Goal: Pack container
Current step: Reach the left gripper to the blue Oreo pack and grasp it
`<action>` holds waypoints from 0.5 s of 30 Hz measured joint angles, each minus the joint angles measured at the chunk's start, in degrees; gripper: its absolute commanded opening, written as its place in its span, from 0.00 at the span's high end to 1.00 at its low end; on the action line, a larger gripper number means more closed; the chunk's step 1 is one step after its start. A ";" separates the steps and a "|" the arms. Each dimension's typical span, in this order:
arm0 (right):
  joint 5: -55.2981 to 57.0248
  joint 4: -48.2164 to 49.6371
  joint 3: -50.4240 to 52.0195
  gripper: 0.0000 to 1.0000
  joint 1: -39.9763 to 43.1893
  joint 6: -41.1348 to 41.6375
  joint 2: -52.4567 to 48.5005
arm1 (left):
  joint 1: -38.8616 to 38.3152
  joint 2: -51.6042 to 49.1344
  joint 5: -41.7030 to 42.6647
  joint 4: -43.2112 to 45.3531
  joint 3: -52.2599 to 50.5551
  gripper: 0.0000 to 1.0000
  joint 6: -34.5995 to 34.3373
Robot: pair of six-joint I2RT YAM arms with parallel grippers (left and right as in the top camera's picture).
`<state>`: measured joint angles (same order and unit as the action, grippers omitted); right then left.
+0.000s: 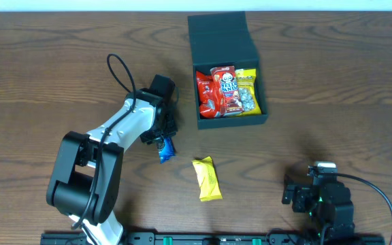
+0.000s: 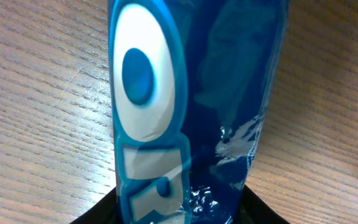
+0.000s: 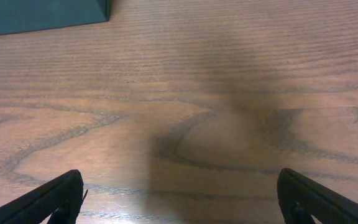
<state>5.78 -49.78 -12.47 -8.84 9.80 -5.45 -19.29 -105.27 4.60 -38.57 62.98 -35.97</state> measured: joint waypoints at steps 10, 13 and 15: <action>0.00 0.00 0.00 0.01 0.00 0.02 0.00 | 0.00 0.00 0.00 -0.02 0.00 0.69 0.48; 0.00 0.00 0.00 0.01 0.00 0.00 0.00 | 0.00 0.00 -0.02 -0.02 0.04 0.71 1.38; 0.00 0.00 0.00 0.01 0.00 0.02 0.00 | -0.02 0.00 -0.02 -0.04 0.04 0.72 1.75</action>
<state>5.78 -49.78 -12.47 -8.84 9.82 -5.45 -19.31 -105.27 4.58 -38.61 63.02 -34.22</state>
